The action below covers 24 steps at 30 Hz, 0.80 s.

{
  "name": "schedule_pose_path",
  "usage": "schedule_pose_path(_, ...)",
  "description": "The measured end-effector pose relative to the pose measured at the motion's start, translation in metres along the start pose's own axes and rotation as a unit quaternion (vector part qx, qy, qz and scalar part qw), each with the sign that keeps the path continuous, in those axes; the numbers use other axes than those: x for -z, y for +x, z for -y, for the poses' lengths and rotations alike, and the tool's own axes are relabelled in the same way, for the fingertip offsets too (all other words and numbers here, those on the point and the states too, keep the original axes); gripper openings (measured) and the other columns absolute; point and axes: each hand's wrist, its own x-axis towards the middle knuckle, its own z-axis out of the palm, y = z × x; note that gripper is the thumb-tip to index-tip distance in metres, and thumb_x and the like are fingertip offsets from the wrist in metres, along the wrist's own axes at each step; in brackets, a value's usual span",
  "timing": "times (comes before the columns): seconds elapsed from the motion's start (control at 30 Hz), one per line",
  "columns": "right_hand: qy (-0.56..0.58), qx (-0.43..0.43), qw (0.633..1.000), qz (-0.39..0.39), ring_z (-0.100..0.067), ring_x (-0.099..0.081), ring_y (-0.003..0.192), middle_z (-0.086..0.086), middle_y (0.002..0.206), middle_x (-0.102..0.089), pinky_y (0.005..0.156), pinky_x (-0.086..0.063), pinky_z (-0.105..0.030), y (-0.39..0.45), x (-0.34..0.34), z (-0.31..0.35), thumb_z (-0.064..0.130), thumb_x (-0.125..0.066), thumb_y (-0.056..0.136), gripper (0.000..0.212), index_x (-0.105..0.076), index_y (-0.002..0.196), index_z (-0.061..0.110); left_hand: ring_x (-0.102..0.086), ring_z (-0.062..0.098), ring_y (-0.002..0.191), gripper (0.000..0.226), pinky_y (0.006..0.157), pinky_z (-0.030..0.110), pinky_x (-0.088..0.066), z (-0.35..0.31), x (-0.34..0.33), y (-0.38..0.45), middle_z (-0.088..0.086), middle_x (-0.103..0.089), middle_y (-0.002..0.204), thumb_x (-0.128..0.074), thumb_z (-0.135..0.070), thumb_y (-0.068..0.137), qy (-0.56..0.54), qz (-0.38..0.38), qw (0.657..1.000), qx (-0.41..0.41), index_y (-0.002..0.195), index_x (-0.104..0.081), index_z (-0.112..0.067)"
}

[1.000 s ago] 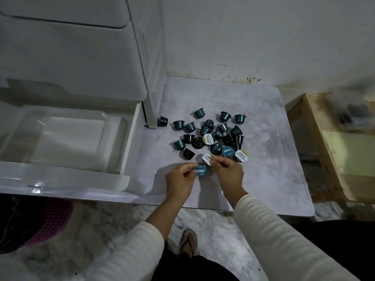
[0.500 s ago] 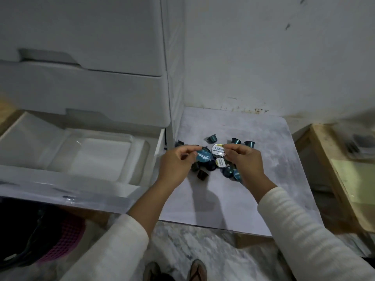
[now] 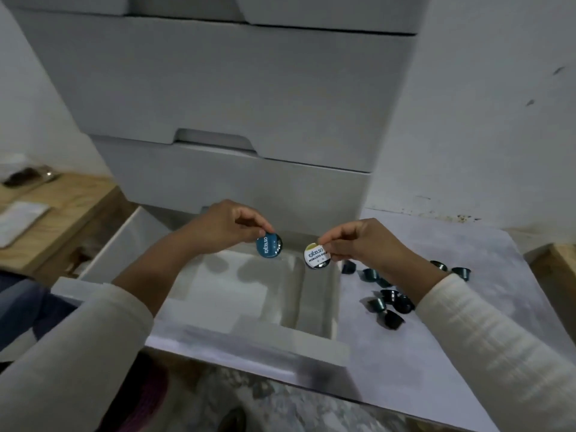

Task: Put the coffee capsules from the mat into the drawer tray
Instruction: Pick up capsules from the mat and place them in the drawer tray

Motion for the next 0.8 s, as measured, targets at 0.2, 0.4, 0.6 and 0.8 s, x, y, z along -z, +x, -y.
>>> schedule_pose_path(0.2,-0.012,-0.057,0.997,0.043,-0.008,-0.06,0.059,-0.01,0.074,-0.066,0.06,-0.054,-0.012,0.052,-0.093,0.0,-0.007,-0.063,0.08,0.014,-0.068,0.079,0.006,-0.063,-0.01,0.08,0.021,0.07,0.0,-0.044,0.078,0.064,-0.005,-0.019,-0.071,0.088,-0.067,-0.014,0.083,0.096,0.141,0.985,0.008,0.087,-0.072,-0.034)
schedule_pose_path(0.4,-0.067,-0.121,0.989,0.058,0.001,-0.058,0.049,-0.001,0.066,-0.066,0.058,-0.051,-0.01,0.09,-0.164,-0.021,-0.008,-0.062,0.08,0.015,-0.068,0.093,-0.007,-0.06,-0.006,0.079,0.017,0.071,0.003,-0.042,0.147,0.081,-0.001,-0.008,-0.071,0.089,-0.064,-0.012,0.084,0.158,0.255,0.954,0.024,0.094,-0.074,-0.023)
schedule_pose_path(0.6,-0.081,-0.177,0.98,0.049,-0.004,-0.06,0.057,-0.004,0.071,-0.065,0.061,-0.054,-0.014,0.108,-0.204,-0.042,-0.007,-0.064,0.078,0.013,-0.07,0.088,-0.003,-0.061,0.006,0.091,0.018,0.079,0.014,-0.047,0.187,0.075,0.008,-0.005,-0.072,0.1,-0.062,-0.016,0.086,0.211,0.327,0.92,0.032,0.099,-0.072,-0.023)
schedule_pose_path(0.8,-0.101,-0.203,0.973,0.045,-0.018,-0.063,0.072,-0.008,0.078,-0.067,0.072,-0.057,-0.023,0.119,-0.219,-0.047,-0.004,-0.067,0.077,0.013,-0.07,0.074,0.009,-0.054,0.002,0.088,0.019,0.055,-0.012,-0.028,0.196,0.066,0.015,-0.004,-0.07,0.102,-0.06,-0.017,0.088,0.237,0.314,0.92,0.011,0.102,-0.07,-0.022)
